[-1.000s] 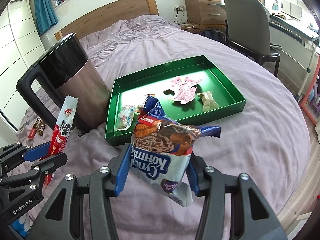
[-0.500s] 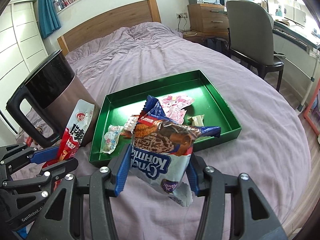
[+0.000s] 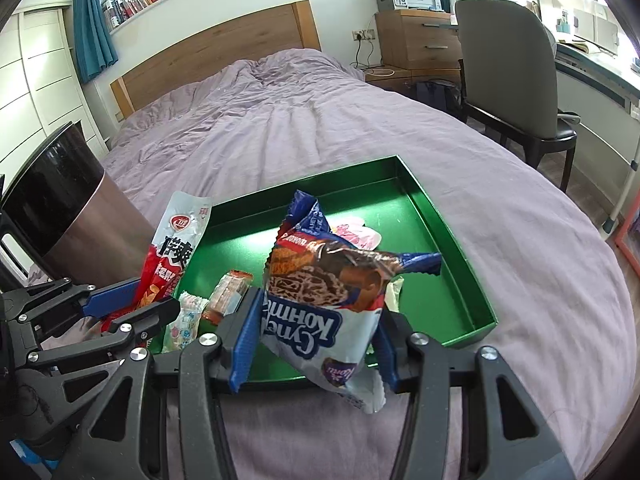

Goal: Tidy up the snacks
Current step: 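Lower the red spicy strip pack with left tool while right tool lowers the Cnep Kohmuk pack into the tray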

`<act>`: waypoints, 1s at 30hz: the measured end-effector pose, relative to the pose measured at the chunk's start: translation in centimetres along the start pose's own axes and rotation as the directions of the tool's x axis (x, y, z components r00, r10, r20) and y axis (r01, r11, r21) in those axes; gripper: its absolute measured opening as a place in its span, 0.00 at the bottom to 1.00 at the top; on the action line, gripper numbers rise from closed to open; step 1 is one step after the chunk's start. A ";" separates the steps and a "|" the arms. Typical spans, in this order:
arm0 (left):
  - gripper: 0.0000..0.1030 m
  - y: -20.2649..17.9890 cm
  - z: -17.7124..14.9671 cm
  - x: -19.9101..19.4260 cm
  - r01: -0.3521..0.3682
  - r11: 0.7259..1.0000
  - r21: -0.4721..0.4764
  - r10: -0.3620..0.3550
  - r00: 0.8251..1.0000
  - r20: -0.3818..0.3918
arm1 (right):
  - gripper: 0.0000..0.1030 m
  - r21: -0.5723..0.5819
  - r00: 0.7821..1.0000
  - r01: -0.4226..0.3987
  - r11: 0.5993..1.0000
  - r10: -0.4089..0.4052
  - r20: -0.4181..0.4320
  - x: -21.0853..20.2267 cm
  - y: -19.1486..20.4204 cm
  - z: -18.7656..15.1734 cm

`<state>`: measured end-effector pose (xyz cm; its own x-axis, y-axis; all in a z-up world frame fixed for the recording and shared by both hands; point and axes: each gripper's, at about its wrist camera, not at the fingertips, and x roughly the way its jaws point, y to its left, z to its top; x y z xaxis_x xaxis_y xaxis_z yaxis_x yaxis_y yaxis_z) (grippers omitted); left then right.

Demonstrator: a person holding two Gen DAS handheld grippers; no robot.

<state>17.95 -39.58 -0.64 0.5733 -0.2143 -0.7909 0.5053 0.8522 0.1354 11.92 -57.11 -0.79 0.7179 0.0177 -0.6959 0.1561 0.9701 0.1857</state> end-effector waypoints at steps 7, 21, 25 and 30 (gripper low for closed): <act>0.26 -0.3 0.6 3.3 -0.043 0.999 0.011 0.043 0.999 -0.011 | 1.00 0.013 1.000 0.001 1.000 -0.001 -0.028 3.0 -0.7 -0.2; 0.29 -0.6 0.3 5.7 -0.063 0.998 0.005 0.064 0.997 -0.040 | 1.00 -0.037 0.996 0.022 0.999 -0.025 -0.086 6.0 -0.3 -0.7; 0.31 -0.4 0.3 5.8 -0.055 0.998 -0.009 0.054 0.997 -0.046 | 1.00 -0.048 0.995 0.036 0.998 -0.040 -0.091 6.1 -0.1 -0.6; 0.33 -0.4 0.4 5.8 -0.047 0.999 0.000 0.047 0.998 -0.051 | 1.00 -0.085 0.992 0.062 0.994 -0.071 -0.105 6.1 0.4 -0.4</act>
<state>21.33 -41.30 -5.07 0.5628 -0.1496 -0.8130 0.4780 0.8613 0.1724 16.05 -56.55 -5.22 0.6302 -0.0258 -0.7760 0.1419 0.9864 0.0824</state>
